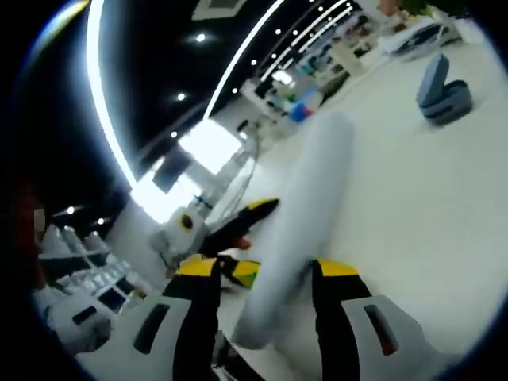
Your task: Pick up the paper insert the paper into the punch align the paper edges press the punch to punch holes
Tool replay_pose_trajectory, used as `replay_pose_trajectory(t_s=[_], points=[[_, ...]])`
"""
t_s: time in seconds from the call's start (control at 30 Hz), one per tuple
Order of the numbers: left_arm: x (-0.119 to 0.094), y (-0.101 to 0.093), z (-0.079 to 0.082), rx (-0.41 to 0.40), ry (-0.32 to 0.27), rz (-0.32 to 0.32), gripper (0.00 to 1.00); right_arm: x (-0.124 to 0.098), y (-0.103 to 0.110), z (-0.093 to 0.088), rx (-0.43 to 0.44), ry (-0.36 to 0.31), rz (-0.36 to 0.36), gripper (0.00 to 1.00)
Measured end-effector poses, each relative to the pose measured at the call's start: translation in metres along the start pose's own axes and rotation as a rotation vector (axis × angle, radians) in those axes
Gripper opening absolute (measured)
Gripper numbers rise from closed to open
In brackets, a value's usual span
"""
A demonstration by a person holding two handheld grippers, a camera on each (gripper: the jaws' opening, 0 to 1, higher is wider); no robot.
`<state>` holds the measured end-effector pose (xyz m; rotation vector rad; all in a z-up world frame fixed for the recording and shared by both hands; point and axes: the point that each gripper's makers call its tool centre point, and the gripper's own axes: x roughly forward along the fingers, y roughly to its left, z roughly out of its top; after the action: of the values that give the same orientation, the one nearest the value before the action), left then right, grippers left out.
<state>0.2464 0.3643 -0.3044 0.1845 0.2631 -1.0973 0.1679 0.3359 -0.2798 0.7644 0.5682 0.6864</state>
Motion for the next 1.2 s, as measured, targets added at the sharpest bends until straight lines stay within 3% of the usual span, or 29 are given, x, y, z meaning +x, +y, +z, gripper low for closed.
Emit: replay_pose_trajectory(t_s=[0.27, 0.37, 0.57, 0.67, 0.87, 1.2], points=[[0.000, 0.000, 0.000, 0.002, -0.002, 0.001, 0.83, 0.007, -0.007, 0.017, 0.055, -0.047, 0.030, 0.49], [0.000, 0.000, 0.000, 0.002, -0.002, 0.002, 0.83, 0.003, -0.007, 0.031, 0.097, -0.103, 0.069, 0.49], [0.000, 0.000, 0.000, 0.002, -0.002, 0.000, 0.83, 0.004, -0.022, 0.057, 0.083, -0.127, 0.054, 0.49], [0.000, 0.000, 0.000, 0.000, -0.001, 0.000, 0.83, 0.007, -0.024, 0.060, 0.064, -0.107, 0.047, 0.49], [-0.001, 0.000, 0.000, 0.000, -0.001, 0.000, 0.83, 0.002, -0.030, 0.043, 0.028, -0.025, 0.006, 0.44], [0.000, 0.001, 0.001, 0.002, -0.004, -0.001, 0.83, -0.010, -0.044, 0.040, 0.043, -0.028, -0.036, 0.24]])
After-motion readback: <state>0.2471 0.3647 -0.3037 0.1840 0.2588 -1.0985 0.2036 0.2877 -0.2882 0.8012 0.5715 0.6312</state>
